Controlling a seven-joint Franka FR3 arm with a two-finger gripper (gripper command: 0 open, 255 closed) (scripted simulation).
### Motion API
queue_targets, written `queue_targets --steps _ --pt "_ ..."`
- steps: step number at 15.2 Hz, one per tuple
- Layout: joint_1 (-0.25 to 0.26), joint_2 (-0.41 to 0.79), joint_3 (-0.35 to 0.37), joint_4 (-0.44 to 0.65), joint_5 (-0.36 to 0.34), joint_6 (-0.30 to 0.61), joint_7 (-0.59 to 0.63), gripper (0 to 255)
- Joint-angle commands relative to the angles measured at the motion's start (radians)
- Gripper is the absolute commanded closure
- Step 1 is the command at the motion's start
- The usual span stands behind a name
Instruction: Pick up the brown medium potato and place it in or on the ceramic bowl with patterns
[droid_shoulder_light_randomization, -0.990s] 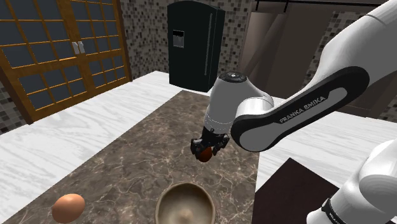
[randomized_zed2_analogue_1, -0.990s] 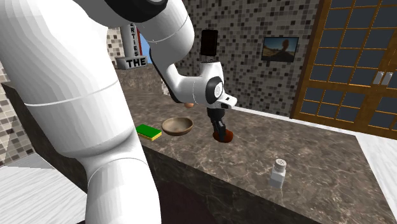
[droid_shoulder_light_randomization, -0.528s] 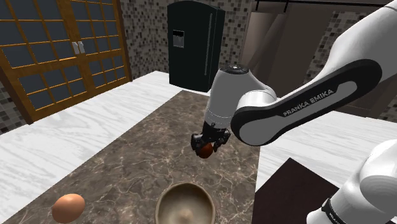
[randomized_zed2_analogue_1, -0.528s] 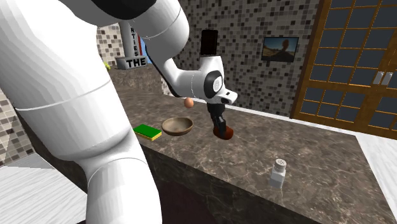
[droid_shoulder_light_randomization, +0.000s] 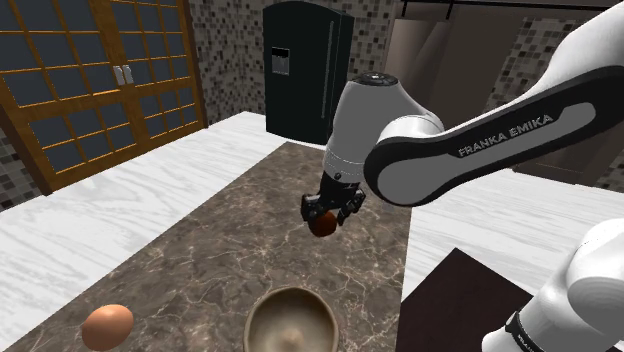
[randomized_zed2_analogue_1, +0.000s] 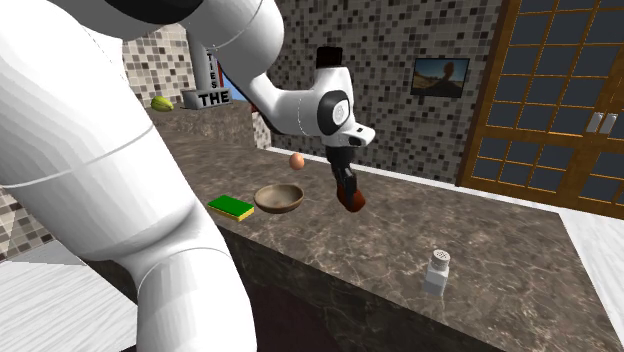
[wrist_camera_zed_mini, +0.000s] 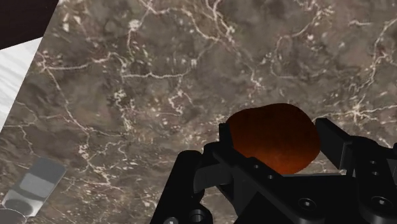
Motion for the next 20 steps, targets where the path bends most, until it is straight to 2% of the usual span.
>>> queue_targets --steps 1,11,20 --pt "0.004 -0.017 -0.007 0.013 0.010 -0.029 -0.009 255" --pt "0.016 -0.081 -0.036 0.087 0.037 -0.162 -0.040 255" --pt "0.104 -0.128 0.117 0.107 0.078 -0.219 0.174 255"
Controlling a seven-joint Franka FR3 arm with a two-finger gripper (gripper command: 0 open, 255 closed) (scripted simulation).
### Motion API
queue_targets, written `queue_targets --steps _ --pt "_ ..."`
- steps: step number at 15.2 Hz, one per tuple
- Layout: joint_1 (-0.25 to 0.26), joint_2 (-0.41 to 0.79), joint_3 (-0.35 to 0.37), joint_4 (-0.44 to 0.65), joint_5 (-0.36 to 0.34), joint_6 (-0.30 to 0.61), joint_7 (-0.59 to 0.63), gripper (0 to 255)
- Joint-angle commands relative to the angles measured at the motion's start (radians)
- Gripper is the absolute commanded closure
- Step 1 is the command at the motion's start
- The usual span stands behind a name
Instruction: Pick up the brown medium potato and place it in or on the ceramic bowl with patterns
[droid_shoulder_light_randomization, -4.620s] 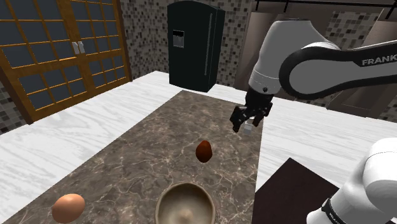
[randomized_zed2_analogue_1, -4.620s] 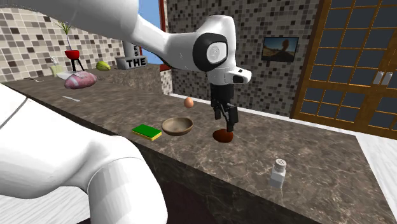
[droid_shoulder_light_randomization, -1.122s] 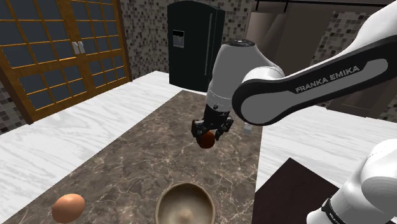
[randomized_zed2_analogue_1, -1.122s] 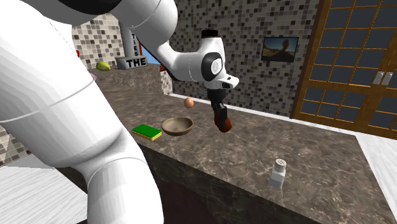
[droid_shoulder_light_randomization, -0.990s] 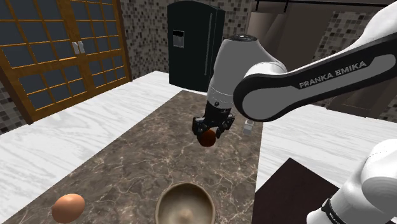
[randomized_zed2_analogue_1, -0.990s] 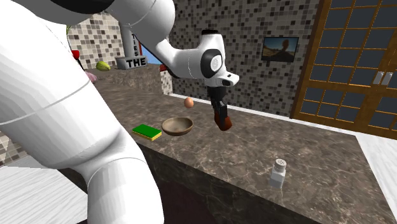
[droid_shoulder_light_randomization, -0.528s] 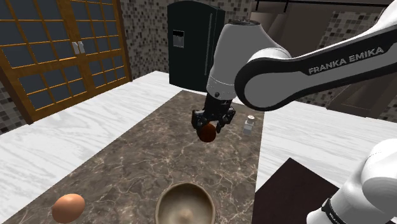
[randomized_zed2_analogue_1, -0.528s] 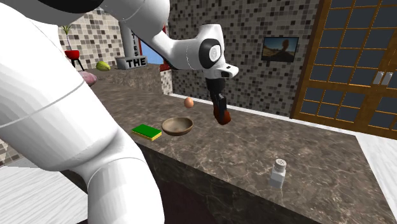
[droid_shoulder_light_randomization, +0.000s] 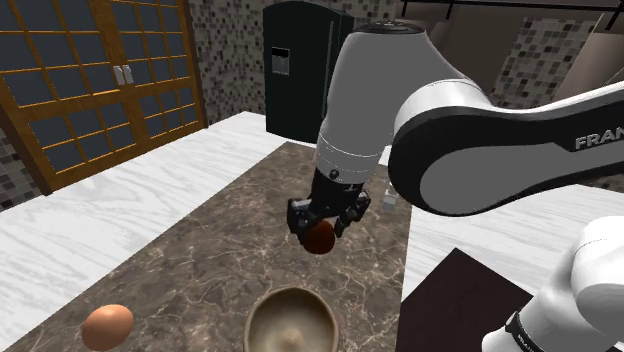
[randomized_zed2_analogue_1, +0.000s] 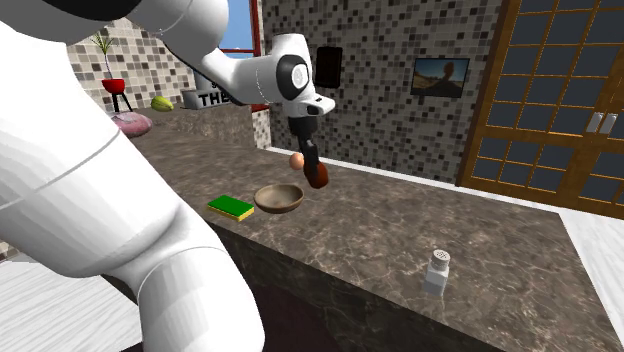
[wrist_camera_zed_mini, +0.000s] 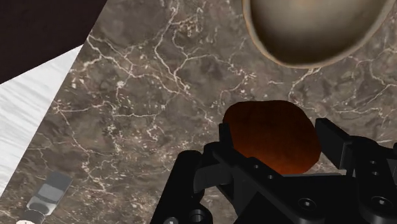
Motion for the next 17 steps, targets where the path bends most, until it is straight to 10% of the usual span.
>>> queue_targets --steps 1,17 --pt "0.016 0.001 0.041 0.014 0.004 -0.011 0.055 255" --pt "0.021 0.110 0.272 0.056 -0.054 0.047 0.331 255"
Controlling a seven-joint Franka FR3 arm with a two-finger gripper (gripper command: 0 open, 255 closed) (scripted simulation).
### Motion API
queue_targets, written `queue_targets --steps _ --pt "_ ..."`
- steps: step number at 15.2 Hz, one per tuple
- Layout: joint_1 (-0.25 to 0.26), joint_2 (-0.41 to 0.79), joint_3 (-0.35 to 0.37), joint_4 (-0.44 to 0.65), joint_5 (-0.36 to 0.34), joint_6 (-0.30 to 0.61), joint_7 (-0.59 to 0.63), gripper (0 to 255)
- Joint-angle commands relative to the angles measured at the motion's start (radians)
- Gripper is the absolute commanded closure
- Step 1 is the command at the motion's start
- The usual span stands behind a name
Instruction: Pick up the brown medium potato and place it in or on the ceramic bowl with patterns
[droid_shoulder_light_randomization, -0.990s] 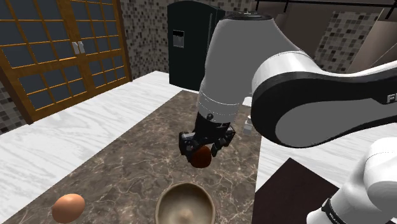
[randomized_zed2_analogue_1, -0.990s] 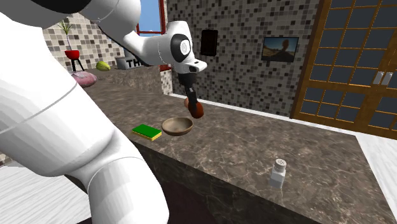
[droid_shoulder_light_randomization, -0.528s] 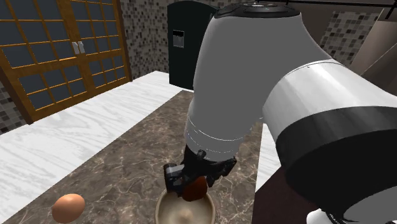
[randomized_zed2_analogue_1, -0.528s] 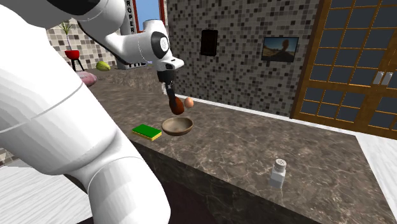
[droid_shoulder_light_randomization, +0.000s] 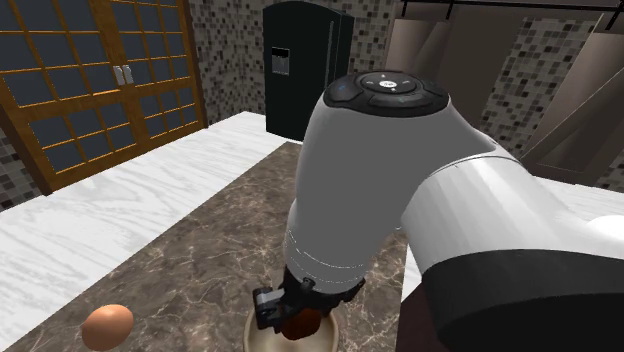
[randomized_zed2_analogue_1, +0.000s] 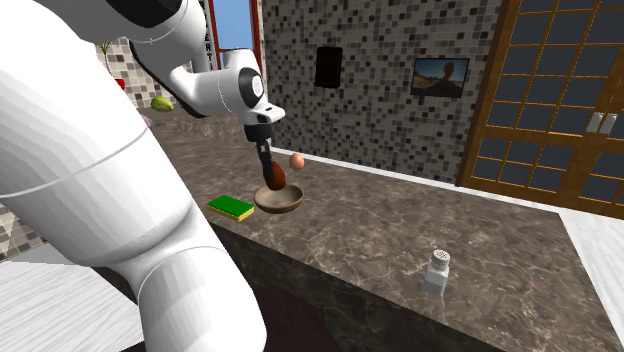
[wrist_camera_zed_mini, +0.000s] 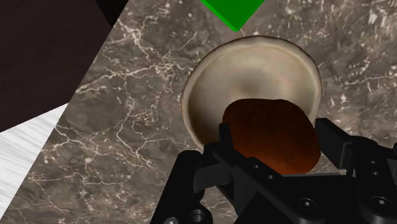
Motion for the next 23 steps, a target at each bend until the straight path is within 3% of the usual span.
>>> queue_targets --steps 1,8,15,16,21,23 --pt "-0.007 0.016 0.013 -0.016 -0.012 0.028 0.013 255" --pt "-0.042 0.085 0.064 -0.062 -0.076 0.123 0.072 255" --pt "-0.042 0.085 0.064 -0.062 -0.076 0.123 0.072 255" --pt "-0.042 0.085 0.064 -0.062 -0.076 0.123 0.072 0" --pt "-0.042 0.085 0.064 -0.062 -0.076 0.123 0.072 0" --pt "-0.008 0.021 0.026 -0.036 -0.014 0.052 0.026 0"
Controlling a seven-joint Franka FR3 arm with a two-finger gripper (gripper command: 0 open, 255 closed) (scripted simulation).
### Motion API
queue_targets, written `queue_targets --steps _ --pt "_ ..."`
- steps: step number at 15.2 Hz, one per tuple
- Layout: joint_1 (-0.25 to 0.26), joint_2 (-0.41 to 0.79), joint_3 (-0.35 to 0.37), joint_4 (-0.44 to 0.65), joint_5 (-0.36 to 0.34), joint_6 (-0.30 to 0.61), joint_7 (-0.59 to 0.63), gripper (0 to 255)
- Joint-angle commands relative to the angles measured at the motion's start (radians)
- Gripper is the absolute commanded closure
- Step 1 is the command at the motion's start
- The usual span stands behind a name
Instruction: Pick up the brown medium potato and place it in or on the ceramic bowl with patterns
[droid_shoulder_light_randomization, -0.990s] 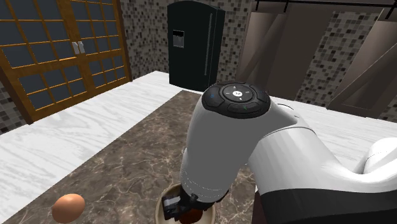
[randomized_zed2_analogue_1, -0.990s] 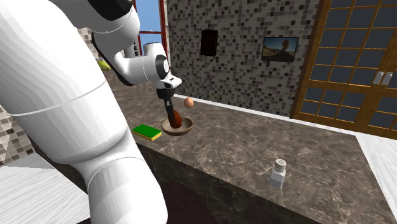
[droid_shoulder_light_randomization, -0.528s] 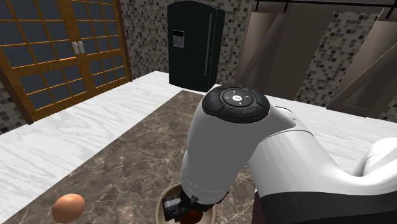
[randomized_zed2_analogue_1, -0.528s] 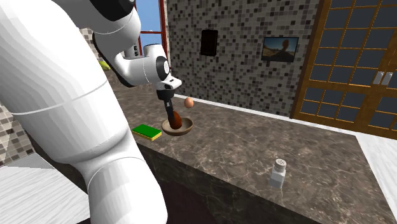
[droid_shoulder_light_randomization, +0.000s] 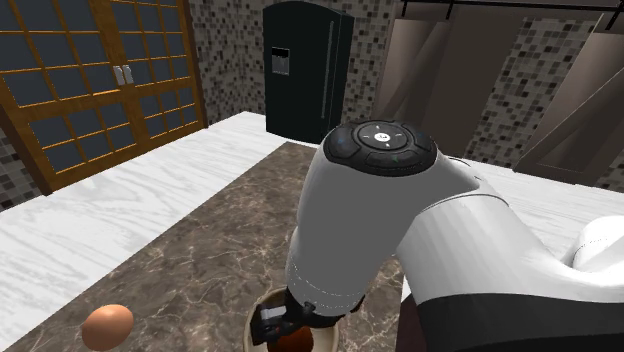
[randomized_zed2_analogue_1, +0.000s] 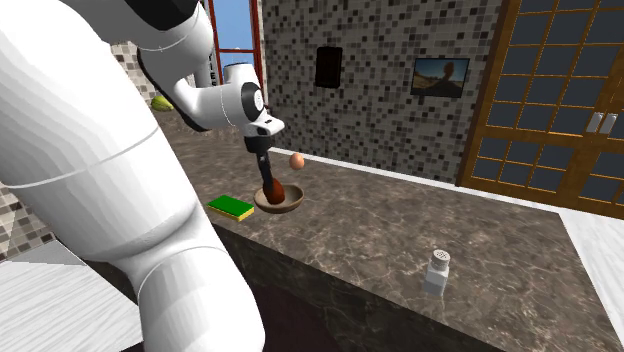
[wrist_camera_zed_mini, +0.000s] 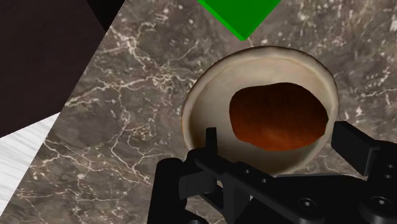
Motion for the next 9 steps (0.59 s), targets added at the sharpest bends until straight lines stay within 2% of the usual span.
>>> queue_targets --steps 1,2,9 --pt "0.026 -0.050 -0.033 0.032 0.045 -0.069 -0.035 0" --pt "0.036 -0.070 -0.046 0.045 0.059 -0.098 -0.047 0" --pt "0.037 -0.069 -0.047 0.045 0.059 -0.098 -0.046 0"
